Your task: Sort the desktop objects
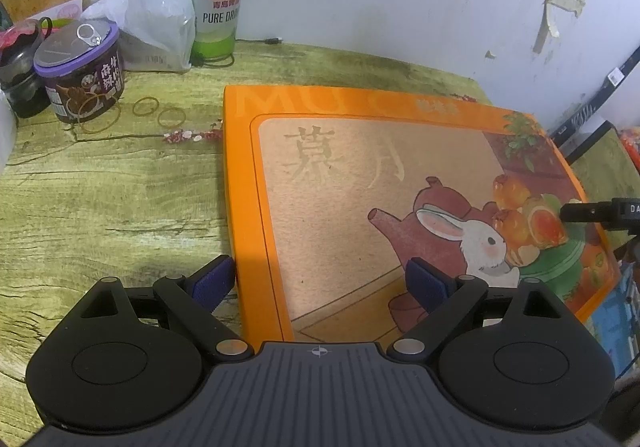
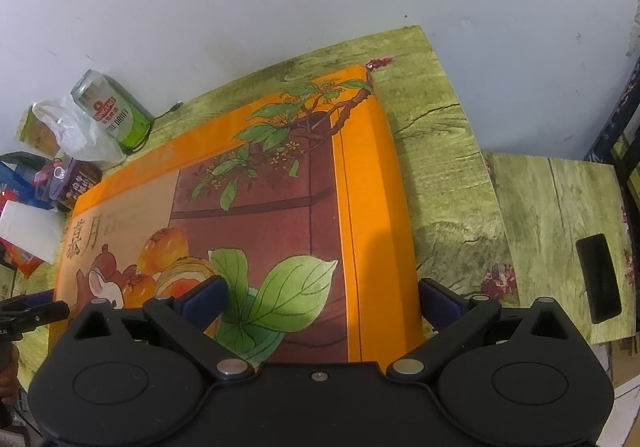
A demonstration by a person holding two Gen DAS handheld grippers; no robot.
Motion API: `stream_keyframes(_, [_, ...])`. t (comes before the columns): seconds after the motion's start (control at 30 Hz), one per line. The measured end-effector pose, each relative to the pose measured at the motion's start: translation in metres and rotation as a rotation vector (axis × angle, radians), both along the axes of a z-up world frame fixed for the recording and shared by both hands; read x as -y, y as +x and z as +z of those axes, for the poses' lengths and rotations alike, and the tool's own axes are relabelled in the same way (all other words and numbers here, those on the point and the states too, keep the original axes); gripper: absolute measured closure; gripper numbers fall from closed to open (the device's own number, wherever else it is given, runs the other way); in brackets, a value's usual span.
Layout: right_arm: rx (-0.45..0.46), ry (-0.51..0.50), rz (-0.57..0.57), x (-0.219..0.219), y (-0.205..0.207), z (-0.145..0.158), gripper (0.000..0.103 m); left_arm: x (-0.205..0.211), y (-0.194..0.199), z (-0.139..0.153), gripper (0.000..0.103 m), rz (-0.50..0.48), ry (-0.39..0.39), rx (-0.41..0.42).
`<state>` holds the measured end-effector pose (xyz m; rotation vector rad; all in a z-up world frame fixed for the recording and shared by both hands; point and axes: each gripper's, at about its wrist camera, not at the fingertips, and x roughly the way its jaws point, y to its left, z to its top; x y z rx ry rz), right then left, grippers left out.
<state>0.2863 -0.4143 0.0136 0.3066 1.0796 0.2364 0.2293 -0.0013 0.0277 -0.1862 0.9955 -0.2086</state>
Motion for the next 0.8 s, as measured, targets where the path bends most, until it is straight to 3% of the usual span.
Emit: stream_keyframes(0.8, [-0.002, -0.033, -0.001, -0.0064, 0.0014, -0.0028, 0.000, 0.0044, 0.0039, -0.0063, 0.009, 0.002, 0.026, -0.023])
